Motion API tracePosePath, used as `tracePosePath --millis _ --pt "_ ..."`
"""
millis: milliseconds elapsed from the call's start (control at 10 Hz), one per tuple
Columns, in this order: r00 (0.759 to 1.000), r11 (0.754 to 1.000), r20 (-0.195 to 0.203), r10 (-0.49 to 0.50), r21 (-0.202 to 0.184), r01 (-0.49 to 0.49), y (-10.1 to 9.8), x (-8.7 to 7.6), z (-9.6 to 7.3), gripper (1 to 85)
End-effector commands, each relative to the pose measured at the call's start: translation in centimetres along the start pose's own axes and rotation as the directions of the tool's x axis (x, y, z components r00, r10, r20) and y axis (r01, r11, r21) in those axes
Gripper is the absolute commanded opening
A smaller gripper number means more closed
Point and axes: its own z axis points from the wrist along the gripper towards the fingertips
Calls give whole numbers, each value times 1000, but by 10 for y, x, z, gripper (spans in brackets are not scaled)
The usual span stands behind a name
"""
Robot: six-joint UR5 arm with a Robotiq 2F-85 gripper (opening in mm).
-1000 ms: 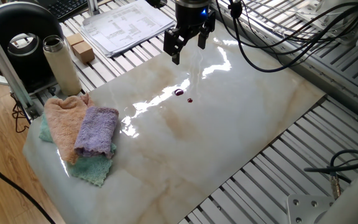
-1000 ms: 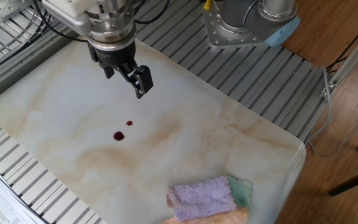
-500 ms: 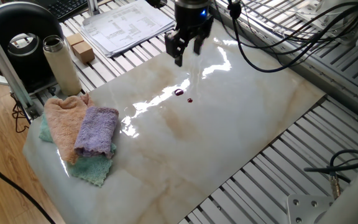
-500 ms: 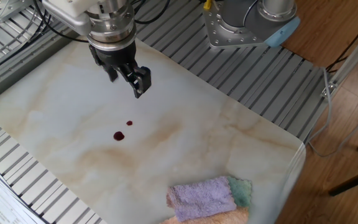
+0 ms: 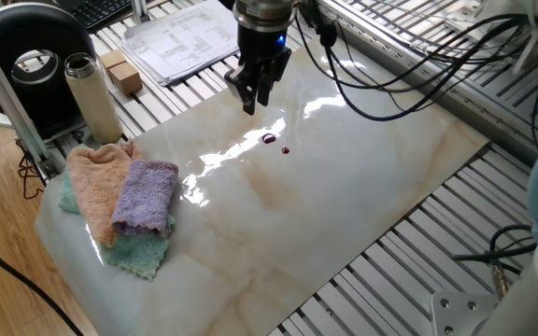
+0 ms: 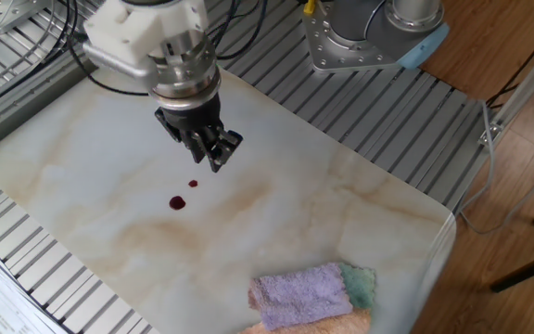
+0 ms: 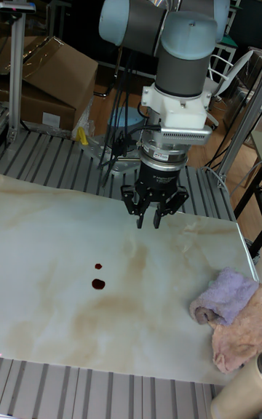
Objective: Clean the table with a cloth
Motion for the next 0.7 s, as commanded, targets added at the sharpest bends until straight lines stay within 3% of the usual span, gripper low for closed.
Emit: tracePosePath --millis 0,100,200,300,400,600 --pt "999 998 -3 -43 -43 43 11 -2 2 380" --pt "1000 998 -3 -28 -63 28 17 -2 2 430" --pt "1000 1000 10 -3 -8 3 2 -6 2 433" --pt "999 999 18 28 22 -28 12 -15 10 410" --pt "997 997 26 78 3 -78 35 -24 23 410" --pt "990 990 0 144 -8 -144 50 -25 29 403"
